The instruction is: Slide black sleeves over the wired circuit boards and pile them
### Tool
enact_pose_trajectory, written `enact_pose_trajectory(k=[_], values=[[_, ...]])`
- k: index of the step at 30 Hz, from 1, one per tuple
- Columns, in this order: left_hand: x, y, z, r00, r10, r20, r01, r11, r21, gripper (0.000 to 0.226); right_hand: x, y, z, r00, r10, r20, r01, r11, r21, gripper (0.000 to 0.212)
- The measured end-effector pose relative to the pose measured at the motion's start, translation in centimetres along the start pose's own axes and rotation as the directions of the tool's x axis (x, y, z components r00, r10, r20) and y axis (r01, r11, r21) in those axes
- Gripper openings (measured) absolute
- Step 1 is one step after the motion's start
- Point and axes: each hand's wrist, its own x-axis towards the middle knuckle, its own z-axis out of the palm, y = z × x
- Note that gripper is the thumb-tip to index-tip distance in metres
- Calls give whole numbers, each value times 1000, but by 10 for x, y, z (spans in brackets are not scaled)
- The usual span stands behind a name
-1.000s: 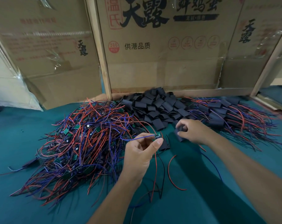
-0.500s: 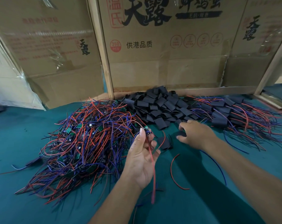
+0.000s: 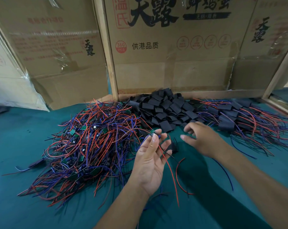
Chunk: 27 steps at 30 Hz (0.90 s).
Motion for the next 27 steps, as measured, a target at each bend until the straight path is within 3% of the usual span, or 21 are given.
enact_pose_trajectory(k=[2, 4, 7, 10, 12, 14, 17, 18, 20, 22, 23, 25, 27], values=[[0, -1, 3, 1000, 16, -15, -16, 999, 31, 16, -18, -25, -11, 999, -25, -46, 41, 912, 409, 26], [0, -4, 5, 998, 44, -38, -42, 996, 73, 17, -38, -51, -18, 990, -109, 88, 10, 681, 733, 38], [0, -9, 7, 995, 66, -74, -59, 994, 97, 24, -56, -74, -16, 961, -172, 217, -119, 451, 885, 36], [-1, -10, 7, 995, 60, -75, -50, 991, 121, 35, -58, -80, -16, 950, -134, 282, -222, 344, 912, 31], [-1, -8, 8, 995, 98, -4, -97, 984, 152, 31, -57, -78, -20, 944, -131, 302, -235, 373, 897, 28], [-3, -9, 10, 989, 119, 89, -134, 973, 187, 34, -52, -76, -27, 955, -109, 277, -196, 470, 861, 27], [-6, -18, 9, 994, 30, 105, -71, 904, 422, 39, -38, -71, -49, 986, -72, 152, -42, 770, 637, 28], [-6, -20, 7, 991, 8, 132, -85, 805, 588, 36, -32, -69, -60, 991, -78, 106, 18, 880, 474, 27], [-10, -21, 3, 947, 18, 322, -301, 406, 863, 18, -22, -65, -82, 988, -126, 85, 113, 982, 149, 27], [-16, -22, 5, 799, 39, 600, -601, 36, 798, 10, -15, -66, -98, 980, -162, 112, 166, 985, -36, 28], [-19, -24, 7, 713, 91, 696, -690, -90, 718, 12, -13, -68, -104, 976, -177, 127, 189, 978, -92, 28], [-22, -22, 14, 571, 287, 769, -730, -253, 635, 15, -11, -73, -110, 963, -202, 180, 228, 964, -136, 28], [-21, -12, 18, 518, 488, 703, -663, -290, 690, 24, -11, -79, -114, 943, -205, 262, 237, 967, -96, 28]])
